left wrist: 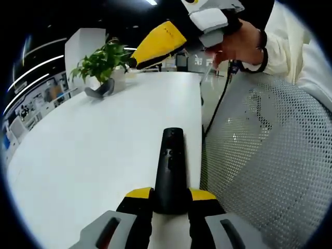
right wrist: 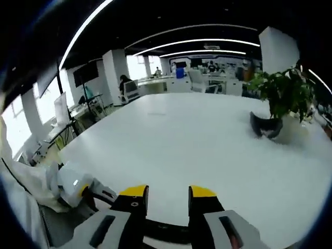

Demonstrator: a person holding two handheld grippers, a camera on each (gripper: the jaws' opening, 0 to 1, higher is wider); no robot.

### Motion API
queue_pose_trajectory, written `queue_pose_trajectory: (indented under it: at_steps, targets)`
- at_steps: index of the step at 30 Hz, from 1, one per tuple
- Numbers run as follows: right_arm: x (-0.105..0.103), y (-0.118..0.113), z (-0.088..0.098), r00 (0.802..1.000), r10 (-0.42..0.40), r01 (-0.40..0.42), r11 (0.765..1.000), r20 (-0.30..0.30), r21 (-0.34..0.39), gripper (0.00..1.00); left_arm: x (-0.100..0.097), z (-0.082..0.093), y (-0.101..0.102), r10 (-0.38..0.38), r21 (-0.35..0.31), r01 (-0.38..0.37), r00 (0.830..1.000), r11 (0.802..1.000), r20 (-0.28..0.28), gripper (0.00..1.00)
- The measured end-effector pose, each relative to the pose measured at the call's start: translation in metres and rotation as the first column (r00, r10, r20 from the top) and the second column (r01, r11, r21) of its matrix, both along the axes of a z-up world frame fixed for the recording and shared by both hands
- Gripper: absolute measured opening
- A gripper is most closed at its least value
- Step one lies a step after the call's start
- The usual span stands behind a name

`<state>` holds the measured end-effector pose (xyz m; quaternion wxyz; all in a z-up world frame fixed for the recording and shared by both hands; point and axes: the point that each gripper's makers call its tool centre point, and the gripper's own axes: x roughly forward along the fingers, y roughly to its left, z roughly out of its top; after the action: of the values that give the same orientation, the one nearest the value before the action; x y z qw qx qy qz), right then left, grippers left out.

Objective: Press the specified remote control buttons in sequence, fully releasing each button before pressing the next.

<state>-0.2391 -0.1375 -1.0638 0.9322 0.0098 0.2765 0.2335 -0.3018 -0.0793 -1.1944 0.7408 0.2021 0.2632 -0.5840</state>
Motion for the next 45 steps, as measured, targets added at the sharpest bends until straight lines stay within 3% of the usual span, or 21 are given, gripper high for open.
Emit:
queue_pose_trajectory:
  at_steps: [7, 13, 16, 22, 25, 30, 34, 39, 45]
  targets:
    - [0.006, -0.019, 0.0, 0.994, -0.072, 0.075, 0.997, 0.086, -0.036, 0.73, 0.0, 0.0, 0.0, -0.001, 0.001, 0.001, 1.0, 1.0, 0.001, 0.25]
    - [0.003, -0.035, -0.015, 0.99, -0.13, 0.134, 0.989, 0.057, -0.065, 0.84, 0.0, 0.0, 0.0, 0.0, 0.004, 0.0, 1.0, 1.0, 0.001, 0.25]
    - [0.011, -0.046, -0.009, 0.976, -0.179, 0.191, 0.977, 0.122, -0.092, 0.92, 0.0, 0.001, 0.0, 0.0, 0.004, 0.0, 1.0, 1.0, 0.001, 0.25]
    - [0.011, -0.046, -0.008, 0.973, -0.174, 0.193, 0.974, 0.151, -0.117, 0.94, 0.001, 0.0, 0.0, 0.003, 0.017, -0.003, 1.0, 1.0, -0.002, 0.25]
    - [0.009, -0.043, -0.017, 0.982, -0.148, 0.165, 0.974, 0.115, -0.158, 0.91, 0.002, 0.0, -0.002, 0.009, 0.013, -0.009, 1.0, 1.0, 0.0, 0.25]
    - [0.01, -0.044, -0.011, 0.977, -0.142, 0.17, 0.97, 0.161, -0.175, 0.92, 0.002, 0.0, -0.002, 0.012, 0.02, -0.012, 1.0, 1.0, -0.002, 0.25]
    - [0.012, -0.048, -0.013, 0.975, -0.159, 0.186, 0.966, 0.155, -0.181, 0.99, 0.003, 0.0, -0.002, 0.003, 0.037, -0.003, 1.0, 0.999, -0.005, 0.24]
    - [0.011, -0.048, -0.015, 0.978, -0.152, 0.176, 0.968, 0.141, -0.179, 0.99, 0.007, 0.001, 0.0, -0.041, 0.072, 0.039, 0.999, 0.997, 0.026, 0.24]
    - [0.009, -0.042, -0.024, 0.987, -0.116, 0.139, 0.965, 0.114, -0.22, 0.99, 0.016, 0.001, 0.004, -0.066, 0.09, 0.065, 0.998, 0.994, 0.01, 0.24]
